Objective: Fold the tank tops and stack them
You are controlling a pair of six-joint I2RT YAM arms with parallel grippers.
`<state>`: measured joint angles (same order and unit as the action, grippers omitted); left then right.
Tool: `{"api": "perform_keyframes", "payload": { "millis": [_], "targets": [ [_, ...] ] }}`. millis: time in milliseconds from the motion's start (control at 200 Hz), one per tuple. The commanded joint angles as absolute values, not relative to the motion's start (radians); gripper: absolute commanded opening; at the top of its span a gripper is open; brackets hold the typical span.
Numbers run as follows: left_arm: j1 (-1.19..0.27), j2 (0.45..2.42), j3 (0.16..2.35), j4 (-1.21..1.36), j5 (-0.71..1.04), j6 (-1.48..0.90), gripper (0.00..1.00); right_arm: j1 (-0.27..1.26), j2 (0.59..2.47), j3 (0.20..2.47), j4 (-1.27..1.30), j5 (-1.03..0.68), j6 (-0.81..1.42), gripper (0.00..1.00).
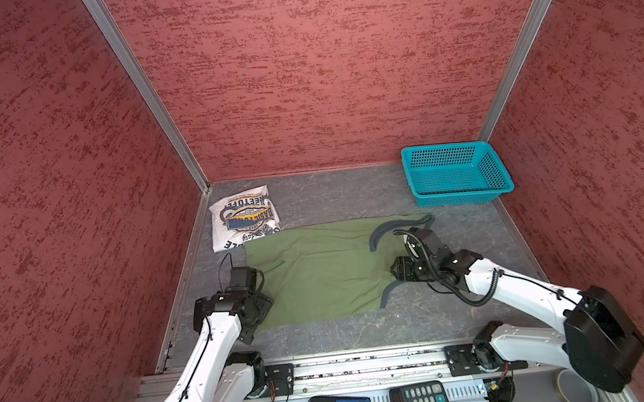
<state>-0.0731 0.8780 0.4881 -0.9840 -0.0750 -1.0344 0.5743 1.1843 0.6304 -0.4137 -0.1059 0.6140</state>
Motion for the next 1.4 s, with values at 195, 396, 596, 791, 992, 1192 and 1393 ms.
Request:
{"api": "perform_keyframes", "payload": {
  "millis": [195, 396, 596, 791, 992, 1192, 1393],
  "targets": [
    [0.003, 0.921, 0.430, -0.907, -0.095, -1.103, 0.68, 0.650, 1.150, 0.600, -0.401, -0.143, 0.631, 0.64],
    [0.023, 0.993, 0.405, -0.806, -0.070, -1.089, 0.50, 0.758, 1.172, 0.594, -0.397, -0.115, 0.650, 0.64],
    [0.025, 1.001, 0.378, -0.755, -0.051, -1.086, 0.30, 0.893, 1.234, 0.581, -0.357, -0.104, 0.736, 0.63],
    [0.026, 0.966, 0.383, -0.750, -0.041, -1.068, 0.18, 0.939, 1.295, 0.571, -0.307, -0.115, 0.801, 0.59],
    [0.019, 0.915, 0.401, -0.756, -0.034, -1.051, 0.09, 0.949, 1.374, 0.596, -0.280, -0.118, 0.801, 0.41],
    [0.005, 0.870, 0.441, -0.781, -0.044, -1.044, 0.06, 0.950, 1.375, 0.637, -0.324, -0.103, 0.785, 0.18],
    [0.004, 0.889, 0.501, -0.739, -0.060, -1.019, 0.04, 0.937, 1.365, 0.743, -0.506, -0.023, 0.699, 0.08]
  ]
}}
